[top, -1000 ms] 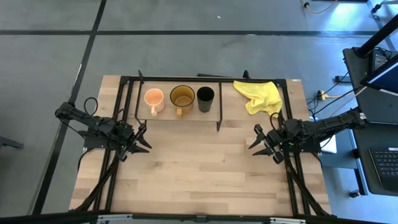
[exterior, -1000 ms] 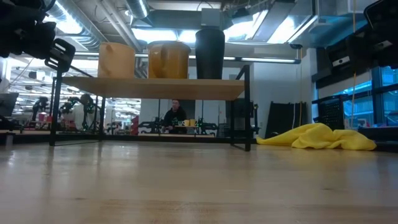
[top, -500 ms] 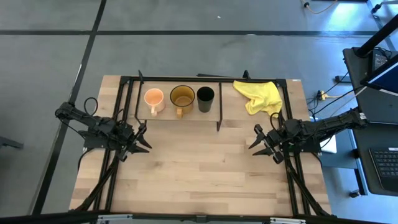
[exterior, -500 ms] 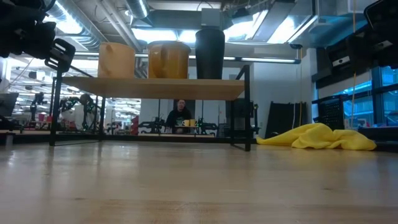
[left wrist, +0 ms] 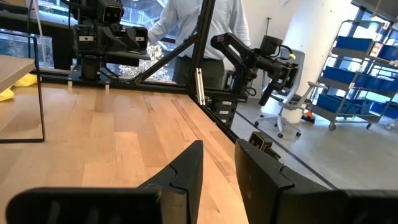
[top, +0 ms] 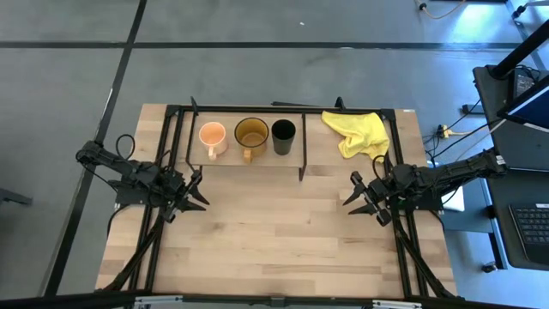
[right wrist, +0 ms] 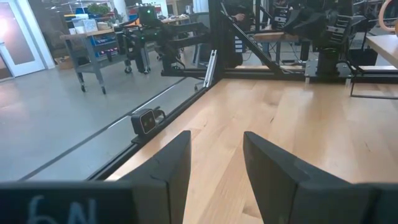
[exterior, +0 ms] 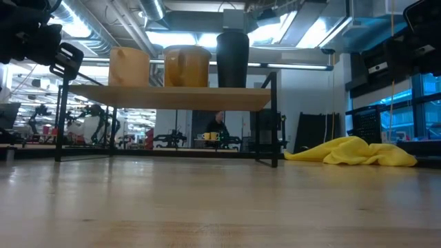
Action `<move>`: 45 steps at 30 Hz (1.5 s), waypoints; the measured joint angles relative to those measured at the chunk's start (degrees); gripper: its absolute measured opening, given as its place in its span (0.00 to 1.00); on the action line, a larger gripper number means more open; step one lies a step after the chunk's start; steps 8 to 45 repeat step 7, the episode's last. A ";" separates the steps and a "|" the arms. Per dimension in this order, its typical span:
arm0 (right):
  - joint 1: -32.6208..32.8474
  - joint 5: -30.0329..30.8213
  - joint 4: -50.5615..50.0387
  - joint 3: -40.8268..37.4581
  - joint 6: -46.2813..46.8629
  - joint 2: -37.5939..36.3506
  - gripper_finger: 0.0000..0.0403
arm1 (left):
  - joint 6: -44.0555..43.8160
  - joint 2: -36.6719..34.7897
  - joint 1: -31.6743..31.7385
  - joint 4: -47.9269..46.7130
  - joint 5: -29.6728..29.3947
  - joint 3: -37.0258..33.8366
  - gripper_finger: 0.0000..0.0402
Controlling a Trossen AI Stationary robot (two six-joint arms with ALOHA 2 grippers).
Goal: Stack small to large cups/mugs on shelf
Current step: Return to Home Position
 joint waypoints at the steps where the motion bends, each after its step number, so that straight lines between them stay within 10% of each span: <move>1: 0.00 0.00 0.00 0.00 -0.16 0.01 0.37 | 0.00 0.00 0.00 0.00 -0.02 0.00 0.22; 45: 0.00 0.00 0.00 0.00 -0.16 0.00 0.37 | 0.00 0.00 0.00 0.00 0.00 0.00 0.22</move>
